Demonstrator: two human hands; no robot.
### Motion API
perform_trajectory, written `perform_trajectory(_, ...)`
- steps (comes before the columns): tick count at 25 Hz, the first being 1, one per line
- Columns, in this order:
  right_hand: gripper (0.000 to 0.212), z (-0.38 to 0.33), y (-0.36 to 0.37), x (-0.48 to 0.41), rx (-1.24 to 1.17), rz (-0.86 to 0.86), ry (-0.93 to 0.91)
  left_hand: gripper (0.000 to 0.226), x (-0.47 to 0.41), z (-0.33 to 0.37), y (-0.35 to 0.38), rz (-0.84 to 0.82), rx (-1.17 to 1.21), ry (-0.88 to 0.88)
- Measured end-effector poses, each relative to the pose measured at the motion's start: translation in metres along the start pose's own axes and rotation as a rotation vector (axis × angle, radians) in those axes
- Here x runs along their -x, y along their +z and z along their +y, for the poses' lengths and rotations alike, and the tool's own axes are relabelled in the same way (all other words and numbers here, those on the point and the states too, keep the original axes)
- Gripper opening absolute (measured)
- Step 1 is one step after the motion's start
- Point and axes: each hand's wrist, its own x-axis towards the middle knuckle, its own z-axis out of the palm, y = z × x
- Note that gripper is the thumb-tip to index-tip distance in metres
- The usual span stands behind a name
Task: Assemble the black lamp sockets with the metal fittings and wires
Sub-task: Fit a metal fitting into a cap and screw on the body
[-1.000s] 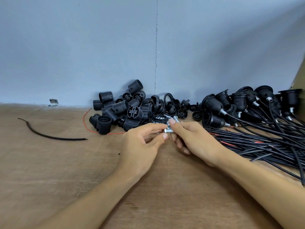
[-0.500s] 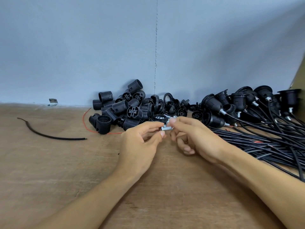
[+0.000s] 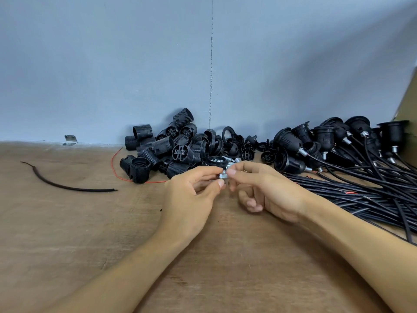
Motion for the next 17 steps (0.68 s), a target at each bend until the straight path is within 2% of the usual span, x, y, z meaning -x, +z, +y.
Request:
perform_trajectory(1, 0.034, -0.0008, -0.0005, -0.0001, -0.005, 0.0, -0.002, 0.046, 0.0002, -0.0005, 0.0, -0.002, -0.001, -0.001)
perform_trajectory(4, 0.049, -0.0002, -0.0022, -0.0006, -0.023, 0.024, 0.069, 0.041, 0.0004, 0.0, -0.0008, 0.0, -0.018, -0.005)
perform_trajectory(7, 0.031, -0.0015, -0.0026, 0.0004, -0.029, -0.025, 0.033, 0.044, 0.0001, 0.0003, -0.0007, -0.004, -0.016, -0.001)
perform_trajectory(10, 0.045, 0.0, -0.0023, 0.0004, -0.031, 0.009, 0.08, 0.042, 0.0004, 0.0014, -0.0006, -0.004, -0.033, -0.009)
perform_trajectory(13, 0.029, -0.0015, -0.0023, 0.001, -0.056, -0.043, 0.051, 0.045, 0.0009, 0.0012, -0.0005, -0.006, -0.03, -0.017)
perform_trajectory(16, 0.043, -0.0007, -0.0029, 0.0014, -0.013, -0.005, 0.087, 0.046, 0.0018, 0.0019, -0.0004, -0.001, -0.029, -0.035)
perform_trajectory(17, 0.039, -0.0005, -0.0032, 0.0013, -0.01, -0.013, 0.075, 0.049, 0.0019, 0.0018, -0.0003, 0.001, -0.016, -0.048)
